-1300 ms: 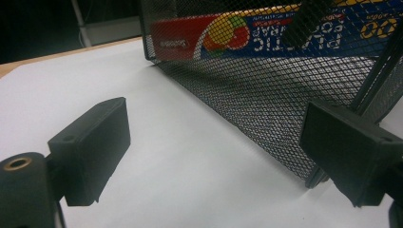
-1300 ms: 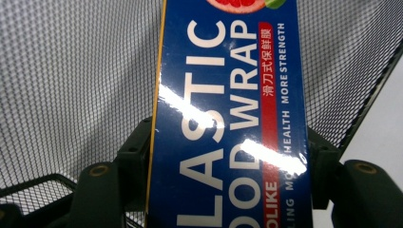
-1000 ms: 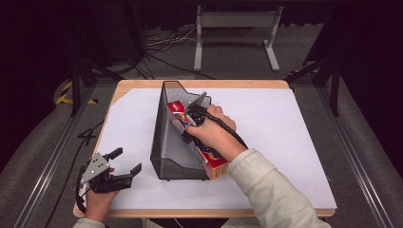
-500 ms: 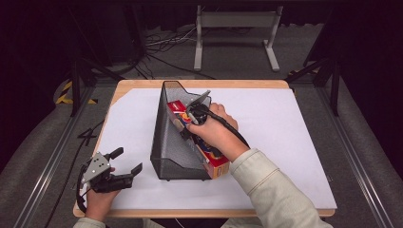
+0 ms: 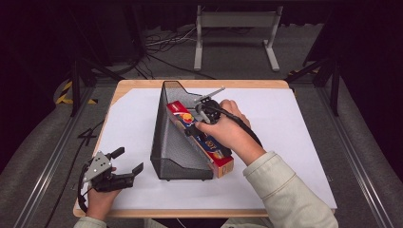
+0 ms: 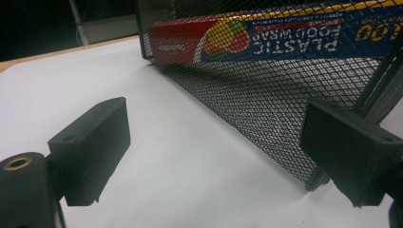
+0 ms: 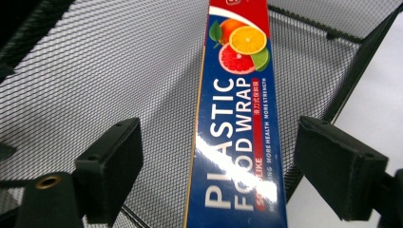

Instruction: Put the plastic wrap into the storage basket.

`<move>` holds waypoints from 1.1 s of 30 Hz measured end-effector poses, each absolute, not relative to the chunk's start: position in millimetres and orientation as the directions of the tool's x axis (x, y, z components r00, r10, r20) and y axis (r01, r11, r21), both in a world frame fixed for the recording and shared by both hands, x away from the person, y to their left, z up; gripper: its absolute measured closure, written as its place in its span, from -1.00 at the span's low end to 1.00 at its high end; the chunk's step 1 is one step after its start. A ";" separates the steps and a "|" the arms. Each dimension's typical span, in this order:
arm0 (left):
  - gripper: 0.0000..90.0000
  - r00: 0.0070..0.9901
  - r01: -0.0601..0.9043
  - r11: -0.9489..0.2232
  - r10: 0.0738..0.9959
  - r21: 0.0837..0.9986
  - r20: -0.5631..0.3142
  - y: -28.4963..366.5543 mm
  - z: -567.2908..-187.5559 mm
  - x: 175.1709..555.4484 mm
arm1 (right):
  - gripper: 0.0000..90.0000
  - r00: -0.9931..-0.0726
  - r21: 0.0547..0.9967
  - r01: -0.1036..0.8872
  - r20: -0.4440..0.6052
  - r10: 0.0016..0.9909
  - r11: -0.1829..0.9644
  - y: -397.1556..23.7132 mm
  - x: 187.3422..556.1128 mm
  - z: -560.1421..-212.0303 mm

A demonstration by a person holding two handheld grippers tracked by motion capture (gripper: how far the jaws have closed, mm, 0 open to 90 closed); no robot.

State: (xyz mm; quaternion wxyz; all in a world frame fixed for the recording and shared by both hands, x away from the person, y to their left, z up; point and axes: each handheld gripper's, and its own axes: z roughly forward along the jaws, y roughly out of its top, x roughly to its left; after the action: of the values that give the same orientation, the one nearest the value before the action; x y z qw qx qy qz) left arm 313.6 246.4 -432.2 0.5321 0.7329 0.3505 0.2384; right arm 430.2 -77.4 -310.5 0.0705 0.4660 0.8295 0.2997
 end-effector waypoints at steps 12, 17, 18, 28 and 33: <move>-0.76 0.639 0.261 -0.188 0.769 0.947 -0.023 247.7 -432.3 311.7 | -0.66 -0.659 0.731 0.574 0.145 0.738 0.369 -112.7 404.7 -290.0; -0.76 0.639 0.264 -0.190 0.769 0.945 -0.024 247.2 -432.2 312.0 | -0.66 -0.661 0.758 0.552 0.142 0.737 0.349 -133.1 397.2 -287.4; -0.76 0.640 0.264 -0.190 0.768 0.946 -0.024 247.2 -432.2 312.2 | -0.66 -0.658 0.757 0.555 0.145 0.739 0.346 -137.8 396.7 -287.8; -0.77 0.641 0.264 -0.191 0.767 0.946 -0.024 246.3 -432.4 313.2 | -0.71 -0.649 0.822 0.488 0.114 0.752 0.295 -197.5 380.1 -292.2; -0.77 0.641 0.262 -0.194 0.767 0.946 -0.020 246.8 -431.9 312.9 | -0.72 -0.625 0.857 0.436 0.068 0.778 0.276 -236.2 365.0 -303.1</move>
State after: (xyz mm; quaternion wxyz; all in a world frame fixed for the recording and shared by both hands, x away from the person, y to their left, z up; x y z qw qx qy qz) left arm 312.9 246.8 -431.9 0.5296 0.7348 0.3501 0.2388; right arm 365.0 -236.2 -303.1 0.1865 0.3907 0.7765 0.4578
